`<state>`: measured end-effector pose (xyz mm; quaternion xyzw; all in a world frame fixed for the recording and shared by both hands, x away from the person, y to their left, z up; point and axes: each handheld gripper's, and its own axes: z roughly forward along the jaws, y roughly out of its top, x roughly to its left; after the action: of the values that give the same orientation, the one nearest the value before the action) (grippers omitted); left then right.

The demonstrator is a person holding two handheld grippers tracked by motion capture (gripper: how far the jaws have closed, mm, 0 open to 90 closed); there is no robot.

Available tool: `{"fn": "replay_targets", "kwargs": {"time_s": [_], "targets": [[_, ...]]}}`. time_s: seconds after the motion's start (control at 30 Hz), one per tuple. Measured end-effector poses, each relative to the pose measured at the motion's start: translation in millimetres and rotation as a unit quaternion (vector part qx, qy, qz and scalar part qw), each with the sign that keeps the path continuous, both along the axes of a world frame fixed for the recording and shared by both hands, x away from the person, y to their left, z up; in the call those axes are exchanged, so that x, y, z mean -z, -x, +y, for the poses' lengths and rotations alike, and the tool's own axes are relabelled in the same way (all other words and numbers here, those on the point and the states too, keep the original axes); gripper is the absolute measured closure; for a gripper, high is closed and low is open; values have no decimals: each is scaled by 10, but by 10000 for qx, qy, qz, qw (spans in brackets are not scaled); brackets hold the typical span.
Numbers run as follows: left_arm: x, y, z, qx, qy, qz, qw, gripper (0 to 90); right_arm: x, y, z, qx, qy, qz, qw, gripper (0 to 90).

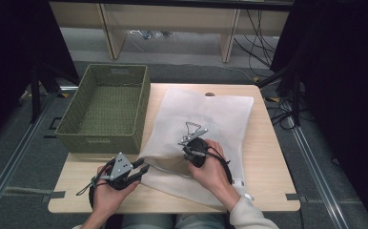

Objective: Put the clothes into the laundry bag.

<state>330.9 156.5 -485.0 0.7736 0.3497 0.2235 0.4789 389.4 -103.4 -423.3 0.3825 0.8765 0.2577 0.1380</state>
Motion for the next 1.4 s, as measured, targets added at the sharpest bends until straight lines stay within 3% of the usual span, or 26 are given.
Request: {"fn": "replay_targets", "kwargs": {"time_s": [0.03, 0.07, 0.1, 0.17, 0.27, 0.37, 0.4, 0.5, 0.57, 0.63, 0.87, 0.9, 1.1, 1.2, 1.37, 1.4], "targets": [[0, 0, 0, 0, 0, 0, 10000, 667, 0, 0, 0, 0, 0, 0, 10000, 899], [2, 9, 9, -32, 1, 19, 10000, 667, 79, 41, -12, 19, 80, 326, 9994, 900], [3, 9, 15, -33, -10, 23, 10000, 667, 105, 52, -14, 91, 86, 473, 9988, 900], [7, 13, 13, -51, 43, 36, 10000, 666, 178, 22, -52, -19, 298, 598, 9978, 899], [7, 12, 19, -45, 29, 40, 10000, 663, 284, -14, -111, 61, 411, 891, 9952, 898], [4, 10, 29, -4, -36, -4, 10000, 658, 367, -71, -193, 25, 494, 888, 9948, 900], [13, 29, 26, -52, 50, 61, 10000, 656, 390, -88, -238, 210, 525, 927, 9941, 900], [21, 35, 39, -34, 70, 73, 9999, 650, 405, -128, -313, 278, 628, 850, 9940, 900], [38, 42, 47, -54, 71, 125, 9999, 642, 405, -190, -441, 539, 811, 692, 9928, 886], [44, 49, 34, -53, 80, 138, 9999, 630, 397, -220, -512, 522, 908, 657, 9923, 859], [50, 56, 4, 53, 155, 108, 9998, 570, 249, -98, -473, 202, 705, 918, 9931, 716], [47, 60, -8, 110, 172, 66, 9998, 555, 179, -48, -438, 152, 577, 1051, 9927, 669], [42, 62, -19, 158, 211, 5, 9997, 484, -8, 46, -359, -31, 273, 951, 9951, 626], [33, 69, -10, 112, 257, -12, 9996, 452, -85, 90, -302, -178, -58, 885, 9959, 622], [13, 86, 17, 79, 388, -49, 9992, 419, -197, 138, -214, -165, -596, 686, 9957, 625], [6, 87, 32, 91, 302, -109, 9994, 413, -210, 136, -203, -131, -702, 675, 9952, 627]]}}
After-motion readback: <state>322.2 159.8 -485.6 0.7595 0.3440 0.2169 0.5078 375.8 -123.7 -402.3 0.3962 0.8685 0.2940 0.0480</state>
